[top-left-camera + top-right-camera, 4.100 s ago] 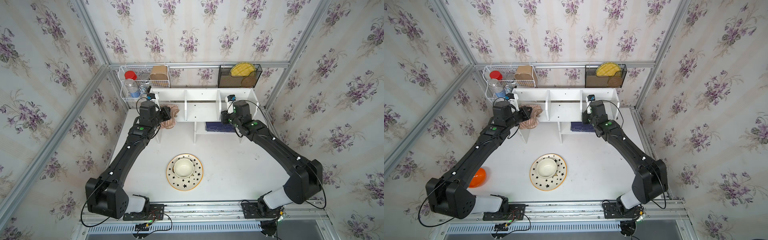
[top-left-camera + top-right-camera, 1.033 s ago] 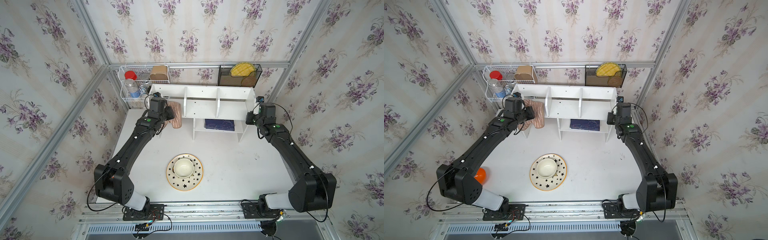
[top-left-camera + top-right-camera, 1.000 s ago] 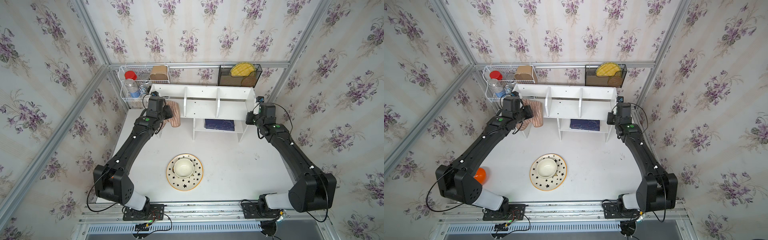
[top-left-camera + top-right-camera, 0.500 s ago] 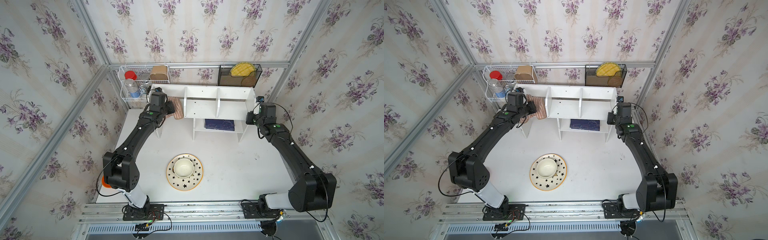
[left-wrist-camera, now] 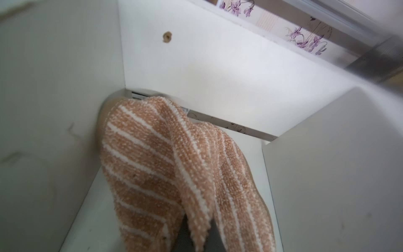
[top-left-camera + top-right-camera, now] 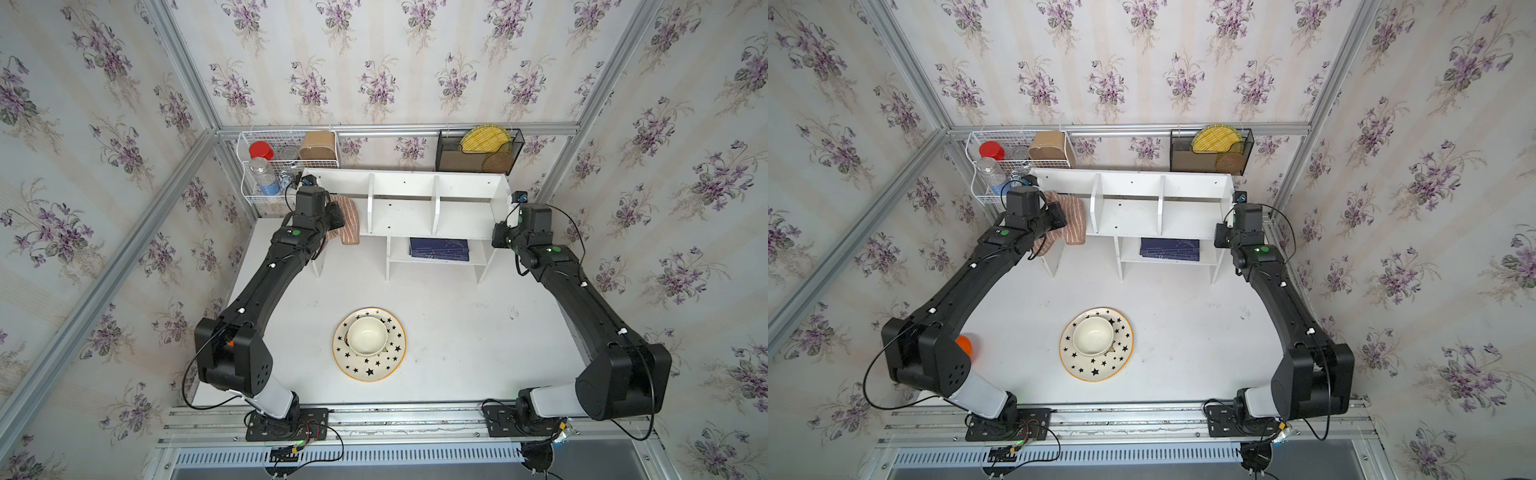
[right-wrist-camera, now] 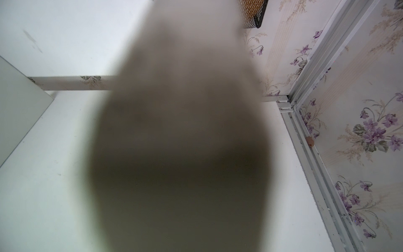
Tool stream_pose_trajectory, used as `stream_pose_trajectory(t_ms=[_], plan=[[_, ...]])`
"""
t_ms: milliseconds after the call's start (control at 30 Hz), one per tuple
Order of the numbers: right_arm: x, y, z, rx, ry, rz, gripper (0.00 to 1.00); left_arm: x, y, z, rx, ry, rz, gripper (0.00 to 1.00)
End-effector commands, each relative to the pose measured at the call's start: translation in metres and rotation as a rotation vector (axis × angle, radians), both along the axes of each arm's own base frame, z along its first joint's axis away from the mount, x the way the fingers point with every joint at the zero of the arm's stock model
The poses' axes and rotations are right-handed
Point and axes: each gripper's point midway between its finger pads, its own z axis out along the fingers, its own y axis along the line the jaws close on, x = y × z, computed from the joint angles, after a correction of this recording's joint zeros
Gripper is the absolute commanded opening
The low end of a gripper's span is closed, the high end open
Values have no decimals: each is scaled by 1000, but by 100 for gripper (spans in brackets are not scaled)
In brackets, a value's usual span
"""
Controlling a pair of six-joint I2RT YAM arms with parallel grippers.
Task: Wipe the bookshelf clean with a cloth
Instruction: Wipe the dust from the shelf.
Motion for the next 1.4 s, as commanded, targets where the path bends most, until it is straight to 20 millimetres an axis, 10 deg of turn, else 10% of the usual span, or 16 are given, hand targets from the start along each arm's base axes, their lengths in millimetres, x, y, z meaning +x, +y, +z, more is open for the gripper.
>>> stream_pose_trajectory(t_ms=[0, 233, 500, 900, 1033, 1367], plan=[[1, 23, 4, 161, 10, 54, 0, 0, -7, -4, -14, 14, -28, 0], [3, 23, 14, 161, 4, 57, 0, -30, -39, -8, -65, 5, -130, 0], [2, 21, 17, 154, 3, 45, 0, -80, -1, 93, -20, -195, -46, 0], [1, 22, 14, 170, -7, 42, 0, -168, -122, 177, -320, -422, -598, 0], [2, 22, 8, 171, 3, 41, 0, -159, -159, 167, -289, -387, -647, 0], [0, 21, 6, 161, -4, 44, 0, -63, -199, 103, -189, -250, -482, 0]])
